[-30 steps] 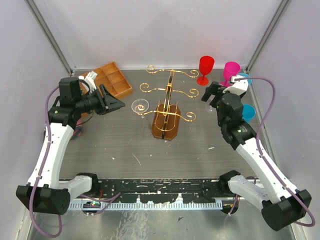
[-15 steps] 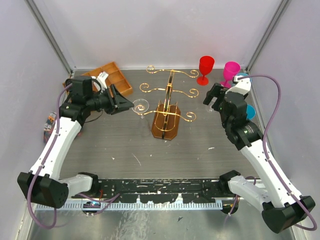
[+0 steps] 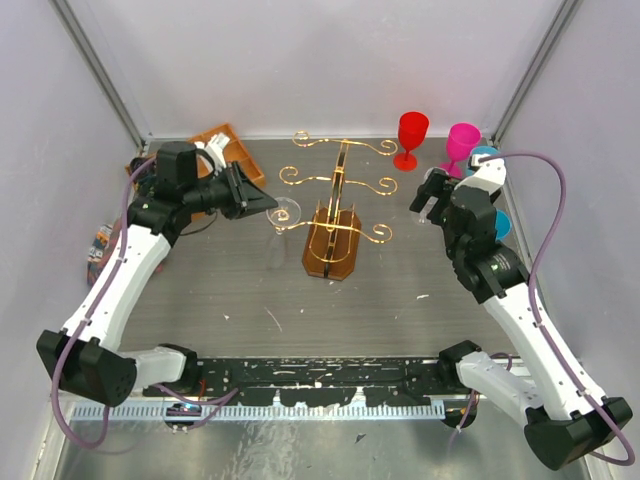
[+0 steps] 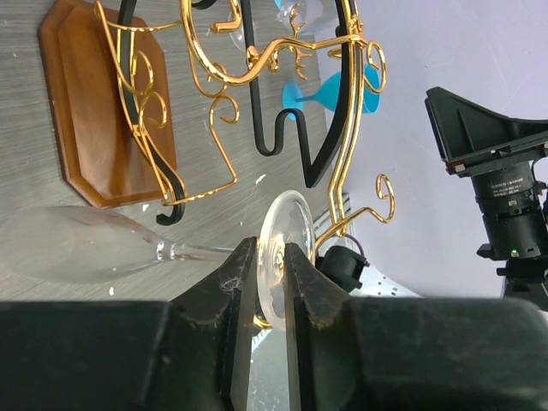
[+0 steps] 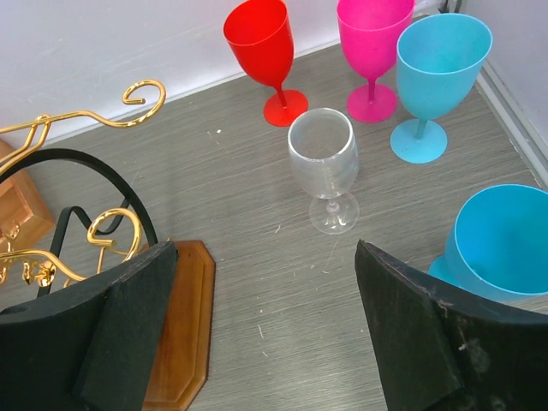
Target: Take the wine glass off the wine glass rack
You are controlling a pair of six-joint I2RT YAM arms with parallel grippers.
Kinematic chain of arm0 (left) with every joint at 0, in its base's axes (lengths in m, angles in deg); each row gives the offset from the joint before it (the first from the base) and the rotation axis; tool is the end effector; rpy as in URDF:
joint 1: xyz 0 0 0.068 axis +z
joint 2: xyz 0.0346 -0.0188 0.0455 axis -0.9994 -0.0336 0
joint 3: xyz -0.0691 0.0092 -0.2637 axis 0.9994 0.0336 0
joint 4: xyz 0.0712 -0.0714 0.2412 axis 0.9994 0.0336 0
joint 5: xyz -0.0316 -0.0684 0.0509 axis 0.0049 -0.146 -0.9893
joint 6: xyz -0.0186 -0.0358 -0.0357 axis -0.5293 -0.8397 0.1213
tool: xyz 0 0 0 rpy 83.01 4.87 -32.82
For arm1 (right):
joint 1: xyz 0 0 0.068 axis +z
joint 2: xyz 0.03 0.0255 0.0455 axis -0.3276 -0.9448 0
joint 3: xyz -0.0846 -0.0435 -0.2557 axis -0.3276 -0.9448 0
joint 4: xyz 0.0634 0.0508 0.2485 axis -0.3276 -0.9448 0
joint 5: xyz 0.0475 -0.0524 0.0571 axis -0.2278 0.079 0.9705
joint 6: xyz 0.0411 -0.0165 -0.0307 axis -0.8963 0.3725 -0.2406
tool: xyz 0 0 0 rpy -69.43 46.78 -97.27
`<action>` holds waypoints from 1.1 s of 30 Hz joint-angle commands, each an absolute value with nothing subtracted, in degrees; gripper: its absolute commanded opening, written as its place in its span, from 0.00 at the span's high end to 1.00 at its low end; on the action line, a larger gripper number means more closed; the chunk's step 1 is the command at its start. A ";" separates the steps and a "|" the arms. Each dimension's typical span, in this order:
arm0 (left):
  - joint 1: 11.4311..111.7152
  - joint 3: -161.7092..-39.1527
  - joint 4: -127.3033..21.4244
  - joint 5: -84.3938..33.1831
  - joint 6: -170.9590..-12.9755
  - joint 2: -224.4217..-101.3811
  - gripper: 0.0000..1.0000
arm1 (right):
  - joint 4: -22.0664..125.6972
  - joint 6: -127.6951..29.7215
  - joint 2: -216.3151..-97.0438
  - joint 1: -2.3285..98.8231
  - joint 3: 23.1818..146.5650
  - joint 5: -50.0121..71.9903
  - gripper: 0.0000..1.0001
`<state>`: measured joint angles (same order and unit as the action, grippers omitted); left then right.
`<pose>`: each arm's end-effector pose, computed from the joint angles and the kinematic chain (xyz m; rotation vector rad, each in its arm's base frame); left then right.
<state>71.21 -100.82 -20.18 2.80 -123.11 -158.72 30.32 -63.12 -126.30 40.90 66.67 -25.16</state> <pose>0.2503 -0.0980 0.3789 -0.0762 2.2348 -1.2697 0.1833 0.0548 0.3782 0.3306 1.7758 0.0730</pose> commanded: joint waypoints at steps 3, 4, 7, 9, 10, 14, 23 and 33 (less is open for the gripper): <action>69.57 -103.10 -21.35 3.27 -123.31 -159.83 0.80 | 32.15 -62.53 -124.57 41.10 66.96 -27.87 0.09; 69.37 -103.22 -21.24 3.33 -123.28 -159.79 0.81 | 32.19 -62.42 -124.56 41.12 66.96 -28.04 0.09; 68.95 -103.73 -21.21 3.97 -123.28 -161.79 0.85 | 32.20 -62.05 -124.56 41.10 66.91 -28.75 0.08; 68.74 -104.44 -20.59 3.83 -122.99 -162.04 0.93 | 32.33 -61.85 -124.62 41.16 67.00 -28.77 0.08; 68.67 -104.77 -20.52 3.62 -122.93 -161.96 0.99 | 32.37 -61.81 -124.64 41.12 67.08 -28.61 0.07; 68.73 -107.40 -20.63 4.12 -123.78 -161.51 1.00 | 32.26 -61.48 -124.90 41.10 67.76 -28.26 0.08; 68.90 -112.53 -11.74 1.18 -119.14 -160.71 1.00 | 32.06 -61.10 -124.76 41.10 69.07 -28.98 0.07; 69.17 -111.85 -10.41 4.42 -120.29 -156.79 1.00 | 31.35 -61.64 -124.50 41.09 69.26 -29.06 0.07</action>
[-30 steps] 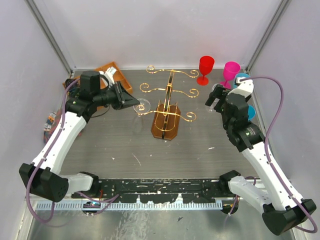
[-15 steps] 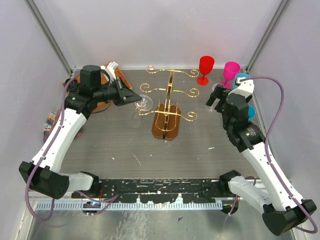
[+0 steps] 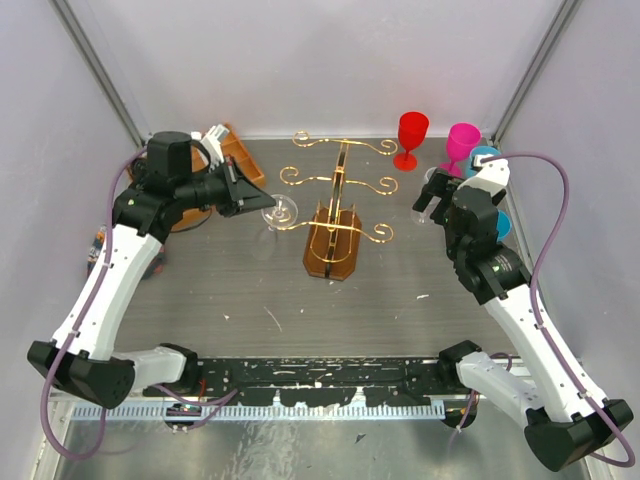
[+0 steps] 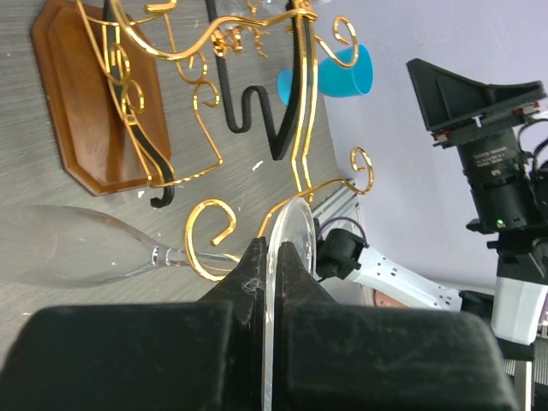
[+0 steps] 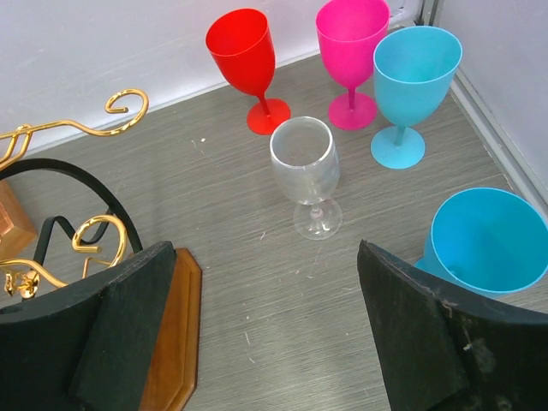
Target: Take the wine glass off the wine glass rack
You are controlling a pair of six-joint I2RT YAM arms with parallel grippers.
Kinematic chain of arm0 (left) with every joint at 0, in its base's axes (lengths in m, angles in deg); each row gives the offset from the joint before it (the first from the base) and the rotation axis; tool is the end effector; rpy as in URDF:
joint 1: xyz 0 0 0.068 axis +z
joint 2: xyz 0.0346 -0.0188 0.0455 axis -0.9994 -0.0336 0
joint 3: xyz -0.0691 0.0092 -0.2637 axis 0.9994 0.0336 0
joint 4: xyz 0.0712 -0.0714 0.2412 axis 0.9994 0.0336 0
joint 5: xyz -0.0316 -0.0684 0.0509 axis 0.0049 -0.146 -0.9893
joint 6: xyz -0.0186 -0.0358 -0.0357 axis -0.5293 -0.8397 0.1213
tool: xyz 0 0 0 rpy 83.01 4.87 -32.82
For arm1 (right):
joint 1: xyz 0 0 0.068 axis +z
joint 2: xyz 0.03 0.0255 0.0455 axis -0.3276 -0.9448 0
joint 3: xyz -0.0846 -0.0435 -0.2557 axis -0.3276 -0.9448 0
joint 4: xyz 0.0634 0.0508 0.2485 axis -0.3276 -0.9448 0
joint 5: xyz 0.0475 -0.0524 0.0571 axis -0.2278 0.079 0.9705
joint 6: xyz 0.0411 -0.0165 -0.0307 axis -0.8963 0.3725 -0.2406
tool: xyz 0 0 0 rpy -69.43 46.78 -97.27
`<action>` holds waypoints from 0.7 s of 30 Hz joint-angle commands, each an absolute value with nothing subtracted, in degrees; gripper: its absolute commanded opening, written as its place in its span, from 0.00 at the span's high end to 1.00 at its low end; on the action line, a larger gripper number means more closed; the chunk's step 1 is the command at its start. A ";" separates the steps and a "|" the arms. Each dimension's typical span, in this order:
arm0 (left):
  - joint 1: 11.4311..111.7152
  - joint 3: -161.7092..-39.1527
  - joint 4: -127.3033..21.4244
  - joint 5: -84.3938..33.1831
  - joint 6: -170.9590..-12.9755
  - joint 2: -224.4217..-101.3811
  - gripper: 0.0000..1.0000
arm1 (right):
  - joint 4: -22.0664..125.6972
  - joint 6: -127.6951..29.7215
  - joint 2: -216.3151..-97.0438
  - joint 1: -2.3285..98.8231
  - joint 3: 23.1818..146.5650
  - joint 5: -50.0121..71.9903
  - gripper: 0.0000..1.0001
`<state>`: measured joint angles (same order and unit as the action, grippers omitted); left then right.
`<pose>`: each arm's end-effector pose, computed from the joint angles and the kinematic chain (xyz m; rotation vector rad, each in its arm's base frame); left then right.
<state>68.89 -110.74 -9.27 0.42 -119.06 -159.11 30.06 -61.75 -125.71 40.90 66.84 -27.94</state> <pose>0.2342 -0.1026 0.4163 0.0085 2.2495 -1.2082 0.1802 0.0520 0.3808 0.3436 1.7586 0.0170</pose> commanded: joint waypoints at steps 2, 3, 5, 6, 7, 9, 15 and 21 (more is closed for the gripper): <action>69.07 -110.59 -13.78 8.89 -123.61 -156.65 1.00 | 31.06 -62.08 -124.68 41.13 69.50 -28.71 0.07; 69.01 -109.85 -16.08 10.51 -125.35 -156.59 1.00 | 30.91 -62.35 -124.71 41.12 69.68 -28.47 0.08; 68.92 -108.32 -20.73 13.18 -128.89 -156.93 1.00 | 30.07 -63.25 -124.91 41.10 70.23 -28.19 0.08; 68.85 -107.78 -23.71 14.10 -130.37 -157.26 1.00 | 29.63 -63.60 -125.08 41.12 70.64 -27.83 0.08; 68.68 -107.21 -25.98 14.89 -131.73 -157.68 1.00 | 29.12 -64.28 -125.36 41.13 71.11 -27.32 0.08; 68.49 -106.67 -29.66 15.65 -133.59 -158.90 1.00 | 28.02 -65.21 -126.00 41.12 72.49 -25.91 0.08; 67.82 -107.07 -42.52 17.20 -137.92 -163.53 1.00 | 21.00 -69.68 -130.35 41.15 80.32 -20.09 0.07; 67.84 -113.76 -48.20 20.83 -136.63 -165.93 1.00 | 16.60 -76.90 -133.79 41.09 89.05 -7.94 0.05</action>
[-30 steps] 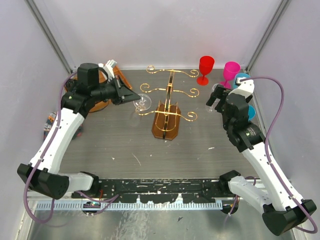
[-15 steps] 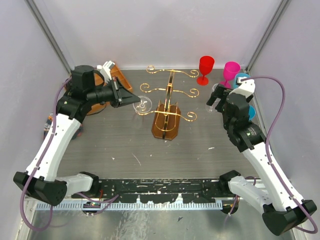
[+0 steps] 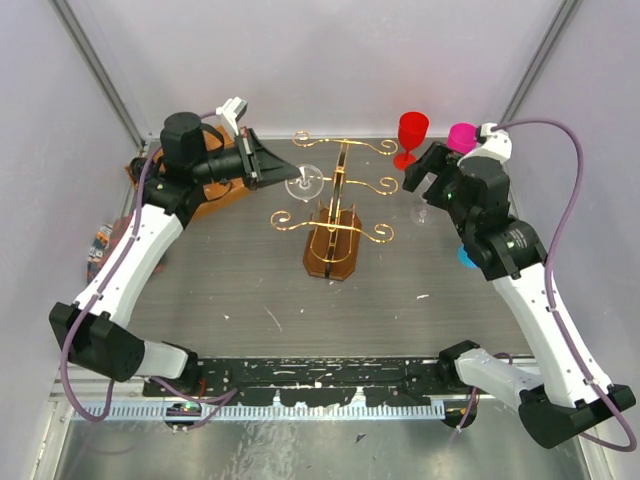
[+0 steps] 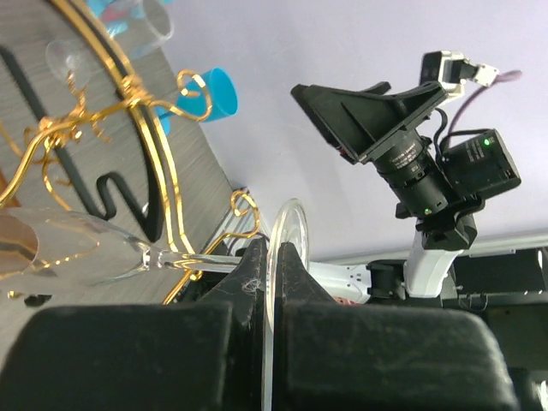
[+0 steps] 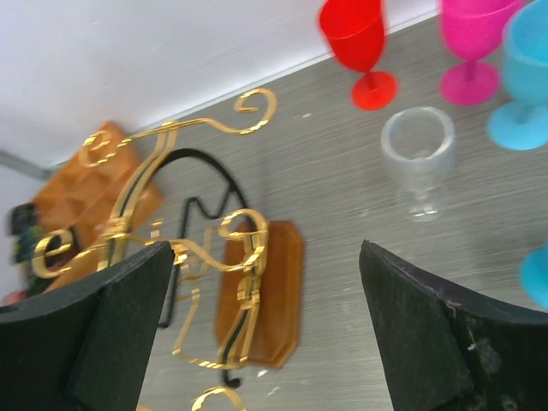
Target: Take the wine glass off the wine glass rack
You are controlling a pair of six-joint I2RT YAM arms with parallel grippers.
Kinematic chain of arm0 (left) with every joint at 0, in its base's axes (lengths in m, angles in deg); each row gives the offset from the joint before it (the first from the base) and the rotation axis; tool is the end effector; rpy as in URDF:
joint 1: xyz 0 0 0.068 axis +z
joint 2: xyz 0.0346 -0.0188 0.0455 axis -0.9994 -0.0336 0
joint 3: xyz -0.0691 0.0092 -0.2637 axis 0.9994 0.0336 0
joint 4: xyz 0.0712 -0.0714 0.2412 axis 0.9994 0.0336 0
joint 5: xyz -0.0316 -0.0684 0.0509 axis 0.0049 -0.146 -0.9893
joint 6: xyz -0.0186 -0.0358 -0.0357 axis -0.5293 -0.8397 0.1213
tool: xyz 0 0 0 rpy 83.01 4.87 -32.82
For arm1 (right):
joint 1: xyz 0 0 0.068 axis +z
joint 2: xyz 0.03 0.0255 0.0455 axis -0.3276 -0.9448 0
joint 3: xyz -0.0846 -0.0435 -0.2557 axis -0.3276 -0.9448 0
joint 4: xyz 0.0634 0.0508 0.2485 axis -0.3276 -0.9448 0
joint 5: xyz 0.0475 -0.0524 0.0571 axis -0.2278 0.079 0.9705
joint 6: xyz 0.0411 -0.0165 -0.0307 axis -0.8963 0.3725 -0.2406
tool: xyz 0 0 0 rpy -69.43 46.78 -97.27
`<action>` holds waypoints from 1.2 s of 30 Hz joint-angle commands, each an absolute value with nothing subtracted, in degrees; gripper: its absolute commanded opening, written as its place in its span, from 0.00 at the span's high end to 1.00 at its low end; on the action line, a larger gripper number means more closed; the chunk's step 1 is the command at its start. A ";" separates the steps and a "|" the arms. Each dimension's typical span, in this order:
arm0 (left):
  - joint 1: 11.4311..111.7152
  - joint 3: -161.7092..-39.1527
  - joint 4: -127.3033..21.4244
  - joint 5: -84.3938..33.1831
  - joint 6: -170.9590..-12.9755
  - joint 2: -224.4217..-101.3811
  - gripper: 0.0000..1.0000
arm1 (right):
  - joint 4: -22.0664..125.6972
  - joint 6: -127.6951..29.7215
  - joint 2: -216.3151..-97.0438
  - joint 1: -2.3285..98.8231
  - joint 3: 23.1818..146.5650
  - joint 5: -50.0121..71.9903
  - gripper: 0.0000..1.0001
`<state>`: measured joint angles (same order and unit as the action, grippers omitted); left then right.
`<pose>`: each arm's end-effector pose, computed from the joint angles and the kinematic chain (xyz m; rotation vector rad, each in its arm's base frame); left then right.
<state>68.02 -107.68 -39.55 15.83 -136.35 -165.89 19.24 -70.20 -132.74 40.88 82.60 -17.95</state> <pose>0.2784 -0.1304 0.4192 0.1127 2.0198 -1.6588 0.1885 0.0612 0.4301 0.3557 1.8194 0.2593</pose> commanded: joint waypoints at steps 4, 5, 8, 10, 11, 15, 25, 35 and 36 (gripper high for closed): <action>67.94 -117.55 -47.58 22.54 -134.01 -164.86 1.00 | 14.15 -82.95 -138.08 41.15 94.19 3.32 0.02; 67.89 -118.51 -47.47 23.06 -133.33 -164.35 1.00 | 14.28 -84.83 -139.09 41.10 94.74 6.71 0.02; 67.94 -119.87 -47.24 25.34 -131.65 -162.90 1.00 | 14.95 -90.79 -142.28 41.13 95.97 15.86 0.00; 67.95 -120.10 -47.62 27.17 -130.66 -162.16 1.00 | 17.35 -95.13 -143.57 41.11 95.41 20.67 0.00; 67.95 -120.11 -47.74 27.95 -130.18 -161.62 1.00 | 19.16 -97.63 -144.00 41.14 94.47 23.12 0.00; 67.94 -119.23 -50.77 31.64 -129.92 -160.73 1.00 | 28.98 -109.57 -146.25 41.18 90.84 31.82 0.00; 67.93 -116.99 -59.04 36.21 -127.70 -159.77 1.00 | 47.92 -133.31 -151.91 45.27 87.95 41.80 0.00; 67.95 -121.79 -48.82 35.89 -112.89 -159.83 1.00 | 54.08 -142.41 -154.88 48.21 88.38 40.63 0.03; 68.02 -122.24 -48.03 36.08 -111.28 -161.15 1.00 | 54.29 -142.97 -154.92 48.14 88.41 40.09 0.05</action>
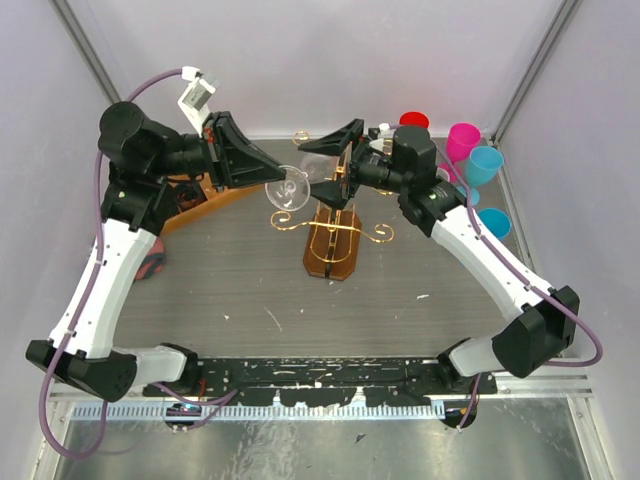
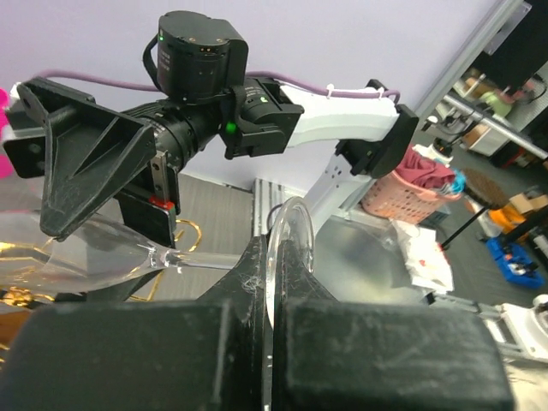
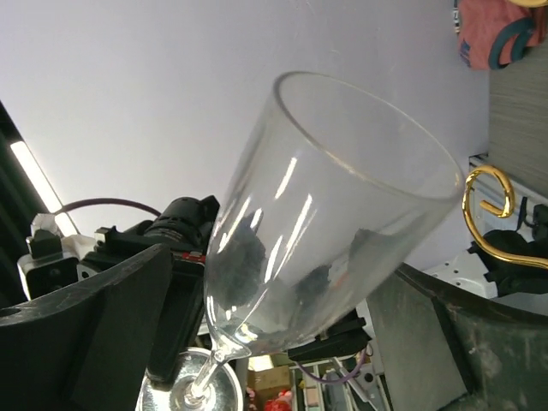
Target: Take the wine glass off the wine glass rack
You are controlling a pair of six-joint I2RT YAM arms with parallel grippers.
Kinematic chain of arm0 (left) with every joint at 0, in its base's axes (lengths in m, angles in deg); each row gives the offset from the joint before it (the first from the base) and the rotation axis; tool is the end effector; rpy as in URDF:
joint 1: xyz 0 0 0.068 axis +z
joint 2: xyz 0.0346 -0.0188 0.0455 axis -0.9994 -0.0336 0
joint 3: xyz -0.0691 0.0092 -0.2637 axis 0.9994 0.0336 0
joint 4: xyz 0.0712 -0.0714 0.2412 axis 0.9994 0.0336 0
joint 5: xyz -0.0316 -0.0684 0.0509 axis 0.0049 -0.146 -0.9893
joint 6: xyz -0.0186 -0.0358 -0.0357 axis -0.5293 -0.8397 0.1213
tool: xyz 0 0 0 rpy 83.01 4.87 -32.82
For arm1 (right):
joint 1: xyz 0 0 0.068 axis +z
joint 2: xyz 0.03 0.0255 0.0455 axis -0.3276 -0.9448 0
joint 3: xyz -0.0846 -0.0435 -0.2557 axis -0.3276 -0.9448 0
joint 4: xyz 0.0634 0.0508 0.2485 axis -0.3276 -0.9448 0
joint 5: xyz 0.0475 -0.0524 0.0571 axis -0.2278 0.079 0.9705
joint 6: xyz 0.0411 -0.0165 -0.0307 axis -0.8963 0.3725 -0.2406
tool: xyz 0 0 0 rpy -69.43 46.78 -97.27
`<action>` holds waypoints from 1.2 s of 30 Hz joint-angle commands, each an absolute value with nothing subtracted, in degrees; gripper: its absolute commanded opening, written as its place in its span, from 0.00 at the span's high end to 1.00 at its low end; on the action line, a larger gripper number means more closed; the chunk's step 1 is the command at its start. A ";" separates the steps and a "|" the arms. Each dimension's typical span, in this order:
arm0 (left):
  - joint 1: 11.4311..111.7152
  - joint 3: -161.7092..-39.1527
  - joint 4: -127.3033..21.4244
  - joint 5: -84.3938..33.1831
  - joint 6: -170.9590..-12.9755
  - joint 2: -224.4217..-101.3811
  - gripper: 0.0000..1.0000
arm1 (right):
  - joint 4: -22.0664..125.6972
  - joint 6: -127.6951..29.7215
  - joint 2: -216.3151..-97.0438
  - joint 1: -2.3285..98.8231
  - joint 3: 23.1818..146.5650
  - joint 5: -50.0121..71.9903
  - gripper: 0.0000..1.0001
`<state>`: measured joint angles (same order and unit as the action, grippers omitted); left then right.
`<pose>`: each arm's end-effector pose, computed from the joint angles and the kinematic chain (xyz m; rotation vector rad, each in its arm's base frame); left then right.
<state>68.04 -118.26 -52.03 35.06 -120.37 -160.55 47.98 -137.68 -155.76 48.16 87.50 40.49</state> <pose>0.2164 -0.1141 0.5219 0.9245 1.3983 -1.5633 0.2725 0.1757 0.4142 0.6248 2.1101 1.9992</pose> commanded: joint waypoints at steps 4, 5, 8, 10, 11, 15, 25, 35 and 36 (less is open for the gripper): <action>68.86 -122.49 -46.56 36.28 -103.73 -160.82 1.00 | 54.98 -144.52 -155.74 48.12 88.83 39.50 0.08; 69.06 -122.48 -45.92 36.18 -101.94 -160.72 1.00 | 55.21 -144.93 -155.80 48.12 88.68 39.32 0.09; 69.82 -122.05 -45.47 36.10 -99.86 -159.02 1.00 | 56.43 -145.72 -156.34 47.84 88.82 39.33 0.16; 70.20 -121.80 -45.63 36.70 -99.66 -159.03 1.00 | 57.42 -146.31 -156.93 47.48 88.91 39.46 0.23; 70.37 -121.53 -46.02 36.94 -99.64 -158.98 1.00 | 57.59 -146.47 -157.18 47.38 88.99 39.39 0.24; 70.72 -120.58 -47.70 37.06 -100.16 -158.14 1.00 | 58.00 -146.64 -158.40 46.66 89.18 39.61 0.23; 70.82 -118.77 -50.80 38.62 -103.80 -157.97 1.00 | 61.38 -147.94 -161.75 45.70 90.92 38.03 0.23; 70.82 -117.43 -51.81 38.70 -105.35 -158.16 0.98 | 66.85 -150.31 -162.97 45.14 90.97 36.79 0.46; 70.88 -117.28 -51.73 38.28 -105.37 -158.04 0.93 | 66.78 -150.08 -162.96 45.14 91.20 36.72 0.46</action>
